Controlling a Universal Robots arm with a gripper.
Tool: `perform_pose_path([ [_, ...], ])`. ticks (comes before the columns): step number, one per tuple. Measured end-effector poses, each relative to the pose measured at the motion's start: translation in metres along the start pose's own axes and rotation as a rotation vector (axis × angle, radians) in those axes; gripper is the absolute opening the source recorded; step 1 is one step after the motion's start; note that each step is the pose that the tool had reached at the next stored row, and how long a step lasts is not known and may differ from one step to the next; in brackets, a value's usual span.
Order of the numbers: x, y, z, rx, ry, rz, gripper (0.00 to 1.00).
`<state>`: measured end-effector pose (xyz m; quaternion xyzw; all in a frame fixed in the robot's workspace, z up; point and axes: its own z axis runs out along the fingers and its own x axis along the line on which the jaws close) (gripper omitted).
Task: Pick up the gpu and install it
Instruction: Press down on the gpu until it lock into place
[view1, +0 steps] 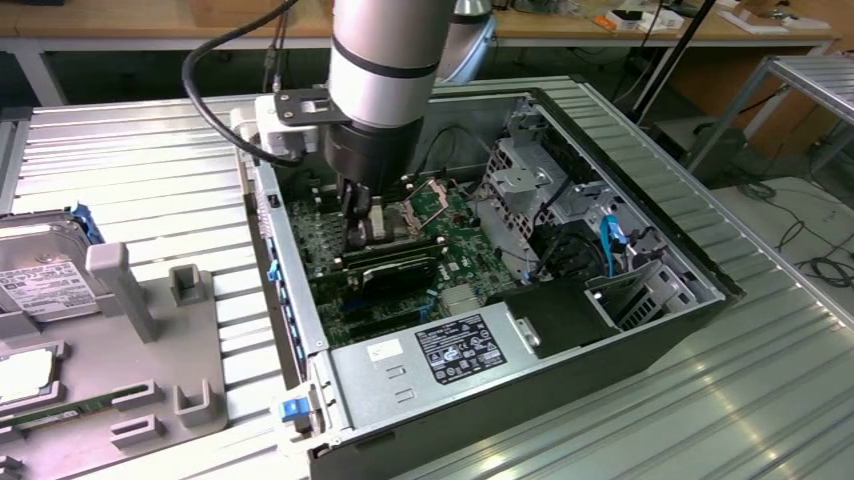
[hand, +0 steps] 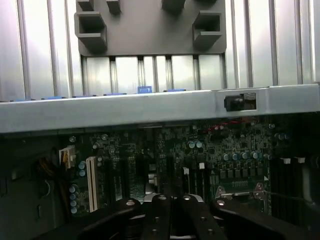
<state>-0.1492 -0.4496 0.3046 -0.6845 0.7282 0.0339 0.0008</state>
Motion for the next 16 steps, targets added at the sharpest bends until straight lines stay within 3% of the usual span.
perform_pose_path([
  [2,-0.001,-0.0087,-0.0004,-0.0016,-0.0001,0.0,0.11],
  [3,-0.001,-0.0216,-0.001,-0.0058,0.0002,0.0,0.11],
  [8,-0.003,-0.0437,-0.002,-0.0139,0.0008,-0.001,0.11],
  [16,-0.003,-0.047,-0.0021,-0.0151,0.0009,-0.001,0.11],
])
